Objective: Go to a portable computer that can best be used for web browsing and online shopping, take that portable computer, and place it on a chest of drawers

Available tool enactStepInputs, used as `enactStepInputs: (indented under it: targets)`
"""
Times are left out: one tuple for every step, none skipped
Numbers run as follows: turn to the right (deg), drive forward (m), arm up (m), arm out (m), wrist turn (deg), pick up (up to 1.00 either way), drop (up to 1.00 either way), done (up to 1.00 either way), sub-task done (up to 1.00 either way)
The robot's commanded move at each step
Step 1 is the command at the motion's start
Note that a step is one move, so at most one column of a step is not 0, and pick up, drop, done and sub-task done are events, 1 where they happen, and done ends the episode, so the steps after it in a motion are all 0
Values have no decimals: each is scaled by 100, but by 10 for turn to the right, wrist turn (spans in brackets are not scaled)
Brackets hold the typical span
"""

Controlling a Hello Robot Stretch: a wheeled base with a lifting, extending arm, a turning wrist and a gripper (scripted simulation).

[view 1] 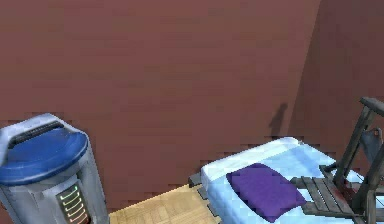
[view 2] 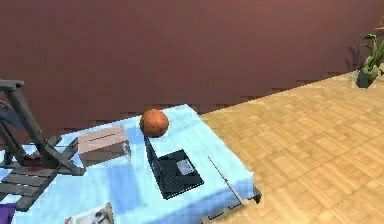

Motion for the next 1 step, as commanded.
enactStepInputs:
  targets:
    - [0,0,0,48,0,0,0,0,0]
